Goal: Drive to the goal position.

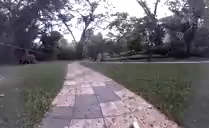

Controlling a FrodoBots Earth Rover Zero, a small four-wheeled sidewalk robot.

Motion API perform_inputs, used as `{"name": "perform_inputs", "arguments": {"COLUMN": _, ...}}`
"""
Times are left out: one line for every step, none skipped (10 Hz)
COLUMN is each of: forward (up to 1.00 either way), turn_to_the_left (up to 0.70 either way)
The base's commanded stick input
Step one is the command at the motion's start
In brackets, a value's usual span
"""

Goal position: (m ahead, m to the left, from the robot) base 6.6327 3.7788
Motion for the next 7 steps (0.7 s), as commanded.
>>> {"name": "perform_inputs", "arguments": {"forward": 0.7, "turn_to_the_left": 0.01}}
{"name": "perform_inputs", "arguments": {"forward": 0.7, "turn_to_the_left": 0.11}}
{"name": "perform_inputs", "arguments": {"forward": 0.7, "turn_to_the_left": 0.15}}
{"name": "perform_inputs", "arguments": {"forward": 0.7, "turn_to_the_left": 0.15}}
{"name": "perform_inputs", "arguments": {"forward": 0.7, "turn_to_the_left": 0.15}}
{"name": "perform_inputs", "arguments": {"forward": 0.7, "turn_to_the_left": 0.11}}
{"name": "perform_inputs", "arguments": {"forward": 0.7, "turn_to_the_left": 0.06}}
